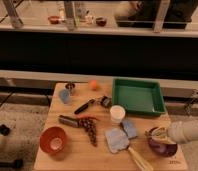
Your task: Place fork in purple bowl
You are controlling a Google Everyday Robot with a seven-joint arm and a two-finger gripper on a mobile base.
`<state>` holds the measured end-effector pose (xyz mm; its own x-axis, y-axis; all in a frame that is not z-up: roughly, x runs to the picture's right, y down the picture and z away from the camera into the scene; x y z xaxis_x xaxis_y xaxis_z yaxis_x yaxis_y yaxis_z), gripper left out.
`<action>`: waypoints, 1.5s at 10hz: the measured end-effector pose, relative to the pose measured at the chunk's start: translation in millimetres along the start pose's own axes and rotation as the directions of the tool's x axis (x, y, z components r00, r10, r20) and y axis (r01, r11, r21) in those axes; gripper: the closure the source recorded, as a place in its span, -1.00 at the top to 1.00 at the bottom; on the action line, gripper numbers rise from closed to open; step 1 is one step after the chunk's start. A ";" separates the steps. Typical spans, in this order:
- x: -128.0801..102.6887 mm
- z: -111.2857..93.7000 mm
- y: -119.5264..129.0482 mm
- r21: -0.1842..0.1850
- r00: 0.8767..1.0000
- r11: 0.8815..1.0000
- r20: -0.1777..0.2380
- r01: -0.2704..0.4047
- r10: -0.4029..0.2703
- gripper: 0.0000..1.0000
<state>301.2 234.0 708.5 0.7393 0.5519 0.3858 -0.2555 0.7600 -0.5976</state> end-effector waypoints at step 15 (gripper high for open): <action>27.0 10.1 -8.3 0.009 0.998 0.999 -0.046 -0.053 0.054 -0.79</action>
<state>317.0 246.1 731.0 0.7522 0.5756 0.3207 -0.3001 0.7325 -0.6110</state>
